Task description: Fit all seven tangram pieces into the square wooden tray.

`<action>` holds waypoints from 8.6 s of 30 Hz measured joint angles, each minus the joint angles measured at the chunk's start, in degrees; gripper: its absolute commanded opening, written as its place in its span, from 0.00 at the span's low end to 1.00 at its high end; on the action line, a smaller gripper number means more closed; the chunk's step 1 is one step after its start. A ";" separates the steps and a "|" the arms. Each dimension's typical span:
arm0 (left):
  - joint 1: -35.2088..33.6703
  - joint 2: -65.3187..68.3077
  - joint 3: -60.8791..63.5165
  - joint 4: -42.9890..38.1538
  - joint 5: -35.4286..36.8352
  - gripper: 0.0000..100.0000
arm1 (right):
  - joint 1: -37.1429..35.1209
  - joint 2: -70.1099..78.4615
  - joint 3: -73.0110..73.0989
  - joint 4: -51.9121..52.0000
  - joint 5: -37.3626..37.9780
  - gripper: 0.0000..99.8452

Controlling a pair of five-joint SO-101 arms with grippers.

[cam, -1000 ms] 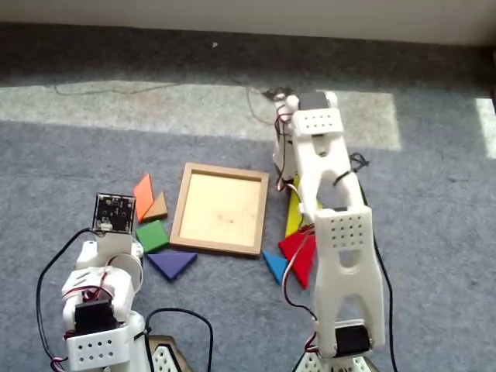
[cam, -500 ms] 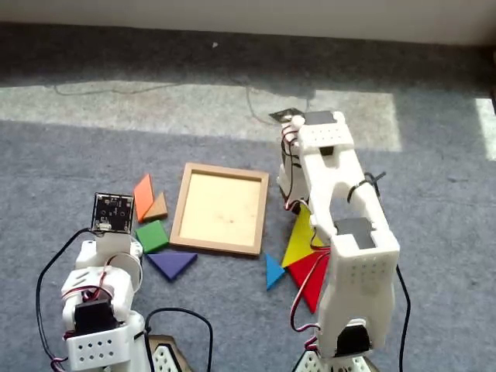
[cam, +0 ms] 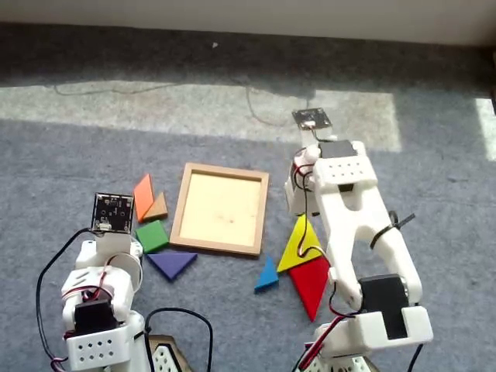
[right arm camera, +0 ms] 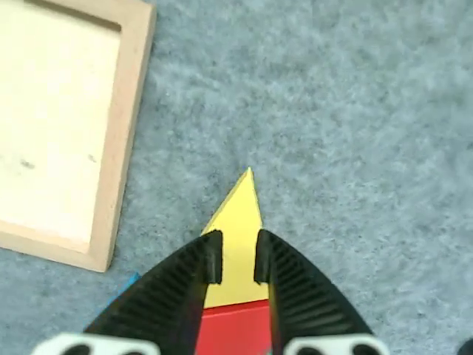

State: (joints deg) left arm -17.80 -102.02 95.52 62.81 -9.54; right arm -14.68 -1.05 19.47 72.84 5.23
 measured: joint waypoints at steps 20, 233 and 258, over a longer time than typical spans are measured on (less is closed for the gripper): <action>0.00 0.00 0.00 -1.23 0.00 0.08 | -2.46 1.05 0.44 -3.08 -19.08 0.26; -1.05 0.00 -3.96 6.68 -3.25 0.15 | -6.15 -3.69 15.38 -6.86 -21.98 0.35; -1.05 0.00 -3.96 6.68 -3.25 0.15 | -6.15 -2.46 15.38 -4.75 -21.98 0.25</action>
State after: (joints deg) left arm -18.86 -102.02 91.56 69.49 -12.79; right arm -20.84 -3.52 34.86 68.09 -16.75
